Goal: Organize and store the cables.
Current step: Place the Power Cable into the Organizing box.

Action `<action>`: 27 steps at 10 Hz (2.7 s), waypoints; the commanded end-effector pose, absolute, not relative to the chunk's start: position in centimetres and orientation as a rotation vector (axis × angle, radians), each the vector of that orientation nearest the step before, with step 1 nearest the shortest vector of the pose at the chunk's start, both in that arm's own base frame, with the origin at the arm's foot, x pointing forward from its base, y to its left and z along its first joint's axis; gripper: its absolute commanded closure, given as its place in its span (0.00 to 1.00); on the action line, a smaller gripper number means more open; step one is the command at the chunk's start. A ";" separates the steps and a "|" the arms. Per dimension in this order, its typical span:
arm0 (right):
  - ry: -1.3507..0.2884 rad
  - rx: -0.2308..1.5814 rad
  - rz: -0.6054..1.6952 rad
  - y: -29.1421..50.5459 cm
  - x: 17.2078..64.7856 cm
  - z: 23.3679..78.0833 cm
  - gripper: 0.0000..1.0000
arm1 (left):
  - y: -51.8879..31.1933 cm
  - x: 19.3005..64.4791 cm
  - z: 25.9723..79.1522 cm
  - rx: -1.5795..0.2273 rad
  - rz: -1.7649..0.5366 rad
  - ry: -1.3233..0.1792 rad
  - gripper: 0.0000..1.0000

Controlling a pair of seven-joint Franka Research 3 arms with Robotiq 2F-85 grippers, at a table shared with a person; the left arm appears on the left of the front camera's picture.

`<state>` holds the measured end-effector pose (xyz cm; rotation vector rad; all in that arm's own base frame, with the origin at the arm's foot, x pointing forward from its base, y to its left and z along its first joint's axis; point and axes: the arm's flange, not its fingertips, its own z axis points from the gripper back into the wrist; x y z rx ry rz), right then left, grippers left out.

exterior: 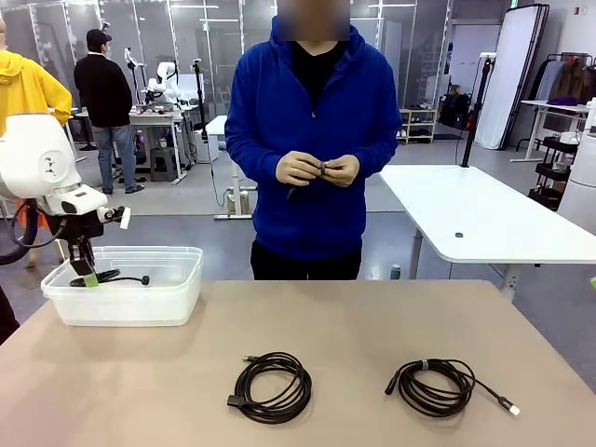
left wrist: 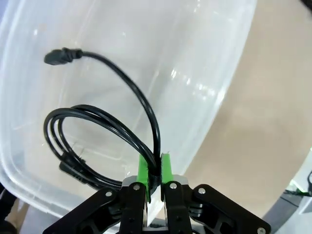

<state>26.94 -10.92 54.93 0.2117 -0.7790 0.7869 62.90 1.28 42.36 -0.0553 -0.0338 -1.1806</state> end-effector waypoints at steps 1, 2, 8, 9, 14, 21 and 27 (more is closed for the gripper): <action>-0.782 0.212 0.804 -11.1 26.8 54.8 0.00 | 0.3 65.6 42.6 -0.083 -1.119 0.018 0.82; -0.782 0.212 0.804 -11.1 26.8 54.8 0.00 | 0.3 65.6 42.6 -0.079 -1.097 0.029 0.73; -0.782 0.212 0.804 -11.1 26.8 54.8 0.00 | 0.6 65.8 42.6 -0.065 -1.059 0.007 0.00; -0.782 0.212 0.804 -11.1 26.8 54.8 0.00 | 0.8 65.7 42.7 -0.062 -1.054 0.004 0.00; -0.782 0.212 0.804 -11.1 26.8 54.8 0.00 | 0.5 65.4 43.3 -0.066 -1.012 0.025 0.00; -0.782 0.212 0.804 -11.1 26.8 54.8 0.00 | 0.9 65.5 42.6 -0.069 -1.063 -0.004 0.00; -0.782 0.212 0.804 -11.1 26.8 54.8 0.00 | 0.9 65.5 42.6 -0.069 -1.063 -0.004 0.00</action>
